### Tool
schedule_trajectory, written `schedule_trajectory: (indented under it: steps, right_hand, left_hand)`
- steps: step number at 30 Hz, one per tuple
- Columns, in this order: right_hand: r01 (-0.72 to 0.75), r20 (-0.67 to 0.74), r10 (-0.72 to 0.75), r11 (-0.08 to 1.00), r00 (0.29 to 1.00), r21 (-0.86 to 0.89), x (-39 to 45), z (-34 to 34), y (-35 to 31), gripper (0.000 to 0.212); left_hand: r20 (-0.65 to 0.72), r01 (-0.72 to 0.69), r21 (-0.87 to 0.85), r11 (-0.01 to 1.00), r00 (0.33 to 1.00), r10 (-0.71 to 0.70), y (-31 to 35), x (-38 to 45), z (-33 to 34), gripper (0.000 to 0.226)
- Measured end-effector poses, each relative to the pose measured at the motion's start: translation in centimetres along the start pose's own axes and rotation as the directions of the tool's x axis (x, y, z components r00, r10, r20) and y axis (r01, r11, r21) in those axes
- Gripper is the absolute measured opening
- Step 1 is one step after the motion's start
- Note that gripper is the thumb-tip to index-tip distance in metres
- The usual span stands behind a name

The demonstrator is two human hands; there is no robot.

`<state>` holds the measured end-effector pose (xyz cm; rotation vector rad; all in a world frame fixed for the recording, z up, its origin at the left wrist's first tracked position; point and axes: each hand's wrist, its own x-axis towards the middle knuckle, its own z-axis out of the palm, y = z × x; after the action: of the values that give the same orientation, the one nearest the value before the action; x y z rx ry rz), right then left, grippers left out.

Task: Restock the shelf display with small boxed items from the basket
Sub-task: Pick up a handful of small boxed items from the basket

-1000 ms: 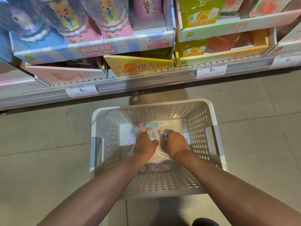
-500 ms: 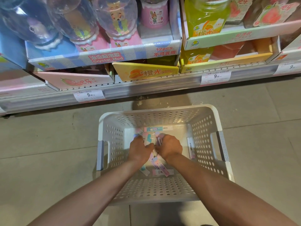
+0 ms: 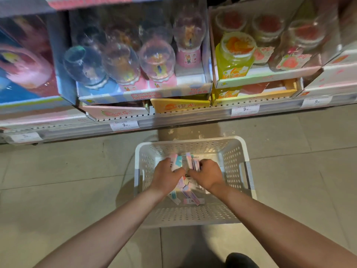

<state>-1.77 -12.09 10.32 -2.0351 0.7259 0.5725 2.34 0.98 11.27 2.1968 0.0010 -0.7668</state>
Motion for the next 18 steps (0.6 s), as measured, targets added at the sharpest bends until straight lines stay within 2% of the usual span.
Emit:
schedule_trajectory:
  steps: [4, 9, 12, 18]
  right_hand:
    - [0.06, -0.029, -0.059, 0.998, 0.998, 0.031, -4.7, -4.0, -3.9, 0.02]
    - [0.119, -0.071, -0.113, 0.988, 0.991, 0.095, -11.5, -9.1, -9.3, 0.019]
    - [0.162, -0.084, -0.151, 0.978, 0.985, 0.131, -15.9, -12.1, -12.8, 0.017]
    - [0.22, -0.102, -0.206, 0.965, 0.973, 0.142, -24.8, -17.8, -20.0, 0.028]
  left_hand:
    - [-0.007, 0.035, -0.076, 0.996, 0.999, -0.036, 4.2, -3.5, -3.7, 0.02]
    - [-0.012, 0.031, -0.182, 0.983, 0.999, -0.034, 10.8, -8.8, -8.8, 0.009]
    - [-0.02, 0.038, -0.206, 0.978, 0.999, -0.043, 14.7, -12.3, -11.9, 0.016]
    - [-0.024, -0.043, -0.204, 0.978, 0.999, 0.039, 23.0, -19.5, -18.4, 0.015]
